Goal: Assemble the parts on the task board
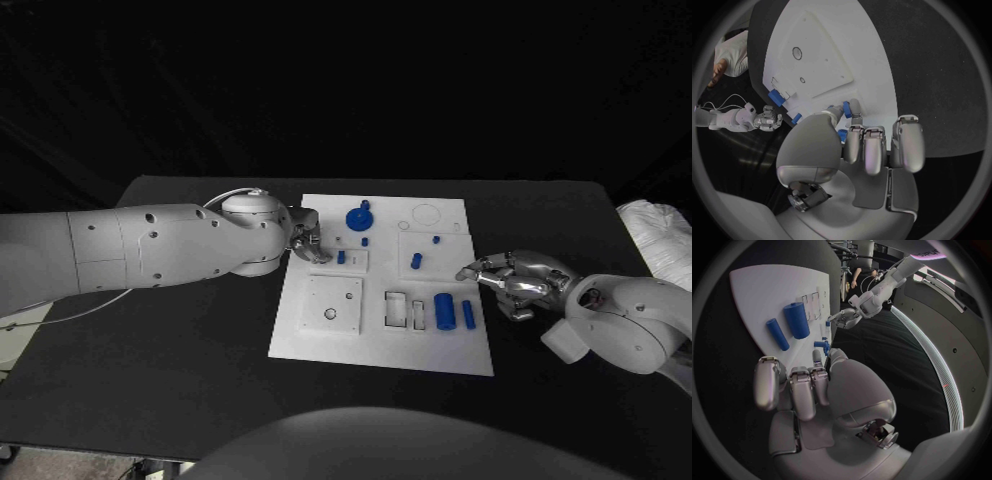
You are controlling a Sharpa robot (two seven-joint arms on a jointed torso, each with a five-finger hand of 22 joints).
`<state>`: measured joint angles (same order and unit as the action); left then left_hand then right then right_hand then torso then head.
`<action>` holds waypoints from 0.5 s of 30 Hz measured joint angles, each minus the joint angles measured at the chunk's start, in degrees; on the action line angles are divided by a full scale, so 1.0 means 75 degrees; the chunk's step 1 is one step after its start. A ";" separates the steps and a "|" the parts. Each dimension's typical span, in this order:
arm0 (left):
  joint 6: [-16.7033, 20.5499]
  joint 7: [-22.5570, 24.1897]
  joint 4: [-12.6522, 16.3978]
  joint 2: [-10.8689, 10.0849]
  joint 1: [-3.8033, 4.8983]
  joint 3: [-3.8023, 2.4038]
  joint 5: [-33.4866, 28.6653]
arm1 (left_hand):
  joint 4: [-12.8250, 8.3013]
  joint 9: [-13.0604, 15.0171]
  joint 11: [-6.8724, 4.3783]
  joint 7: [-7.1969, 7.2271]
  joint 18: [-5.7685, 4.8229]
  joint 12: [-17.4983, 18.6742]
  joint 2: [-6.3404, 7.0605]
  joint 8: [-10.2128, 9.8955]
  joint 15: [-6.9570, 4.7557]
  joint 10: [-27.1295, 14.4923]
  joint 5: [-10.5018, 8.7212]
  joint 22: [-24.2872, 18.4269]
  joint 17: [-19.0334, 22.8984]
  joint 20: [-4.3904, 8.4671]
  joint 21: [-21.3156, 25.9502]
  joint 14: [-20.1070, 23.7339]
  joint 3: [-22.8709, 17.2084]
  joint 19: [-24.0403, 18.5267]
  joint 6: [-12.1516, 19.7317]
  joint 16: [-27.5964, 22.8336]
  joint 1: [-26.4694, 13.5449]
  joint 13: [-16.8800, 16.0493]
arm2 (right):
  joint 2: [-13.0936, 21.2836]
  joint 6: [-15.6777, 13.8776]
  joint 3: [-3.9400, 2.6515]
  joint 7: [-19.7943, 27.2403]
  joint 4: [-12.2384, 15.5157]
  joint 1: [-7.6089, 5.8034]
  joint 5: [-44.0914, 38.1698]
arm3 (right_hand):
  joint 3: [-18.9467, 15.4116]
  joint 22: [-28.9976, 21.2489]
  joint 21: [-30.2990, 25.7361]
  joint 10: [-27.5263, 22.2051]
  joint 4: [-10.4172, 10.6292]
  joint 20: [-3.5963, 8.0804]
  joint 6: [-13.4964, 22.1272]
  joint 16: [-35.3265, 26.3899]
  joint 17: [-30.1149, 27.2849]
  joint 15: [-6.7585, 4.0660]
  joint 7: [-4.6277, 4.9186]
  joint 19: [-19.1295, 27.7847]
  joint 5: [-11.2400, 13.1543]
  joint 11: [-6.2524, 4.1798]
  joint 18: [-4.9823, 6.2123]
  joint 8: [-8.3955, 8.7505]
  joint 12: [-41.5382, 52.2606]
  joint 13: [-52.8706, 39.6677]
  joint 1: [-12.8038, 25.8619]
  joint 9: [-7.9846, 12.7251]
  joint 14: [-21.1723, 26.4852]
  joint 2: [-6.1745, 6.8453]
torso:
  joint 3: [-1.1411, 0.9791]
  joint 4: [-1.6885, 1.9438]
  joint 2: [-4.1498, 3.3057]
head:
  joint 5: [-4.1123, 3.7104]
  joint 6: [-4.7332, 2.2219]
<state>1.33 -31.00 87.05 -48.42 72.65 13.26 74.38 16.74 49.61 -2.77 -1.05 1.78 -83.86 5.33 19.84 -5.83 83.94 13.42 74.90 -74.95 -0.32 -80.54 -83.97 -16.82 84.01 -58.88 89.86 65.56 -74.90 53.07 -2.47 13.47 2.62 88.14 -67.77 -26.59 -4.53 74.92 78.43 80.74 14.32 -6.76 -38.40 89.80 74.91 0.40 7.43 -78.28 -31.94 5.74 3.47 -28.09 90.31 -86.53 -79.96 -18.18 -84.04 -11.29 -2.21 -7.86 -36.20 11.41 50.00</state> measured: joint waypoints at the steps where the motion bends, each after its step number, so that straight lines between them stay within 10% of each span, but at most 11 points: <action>1: 0.0000 0.0000 -0.0002 0.0001 0.0000 0.0000 -0.0007 | 0.0001 -0.0034 0.0000 -0.0025 0.0000 0.0000 -0.0016 -0.0051 0.0000 0.0000 -0.0017 0.0000 0.0000 -0.0024 0.0000 0.0000 0.0056 -0.0024 -0.0025 0.0000 -0.0102 0.0000 | -0.0002 0.0000 0.0000 0.0000 -0.0002 0.0000 0.0000 | 0.0008 0.0000 0.0000 0.0000 0.0008 0.0000 0.0021 0.0000 0.0000 0.0000 0.0021 0.0000 -0.0030 0.0000 0.0000 0.0000 0.0000 0.0000 0.0000 0.0000 0.0000 0.0000 | 0.0000 0.0000 0.0001 | -0.0001 0.0000; 15: 0.0000 0.0019 -0.0033 0.0006 -0.0006 -0.0015 -0.0114 | -0.0002 -0.0172 0.0027 -0.0079 0.0000 0.0029 -0.0085 -0.0278 0.0000 -0.0027 -0.0061 0.0000 0.0001 -0.0052 0.0030 0.0000 0.0259 0.0002 0.0001 0.0000 -0.0363 0.0000 | -0.0011 0.0003 0.0000 -0.0005 -0.0016 0.0000 0.0000 | 0.0112 -0.0001 0.0000 0.0000 -0.0055 0.0000 0.0051 0.0000 0.0000 0.0003 -0.0004 0.0000 -0.0061 0.0000 0.0001 0.0000 -0.0014 0.0000 -0.0040 0.0000 0.0000 0.0039 | 0.0000 0.0004 0.0006 | -0.0017 0.0000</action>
<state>1.33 -30.86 86.80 -48.37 72.61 13.15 73.53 16.72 48.31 -2.58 -1.64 1.78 -83.65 4.69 17.76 -5.83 83.74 12.96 74.90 -74.94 -0.70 -80.32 -83.96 -14.88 84.03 -58.87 89.86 62.83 -74.90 52.99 -2.45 13.47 2.58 88.02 -67.78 -26.59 -3.69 74.92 78.43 80.74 13.91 -6.76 -38.02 89.80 74.91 0.42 7.40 -78.28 -32.40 5.74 3.48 -28.09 90.20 -86.54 -80.25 -18.18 -84.04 -11.00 -2.21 -7.83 -36.16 11.29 50.00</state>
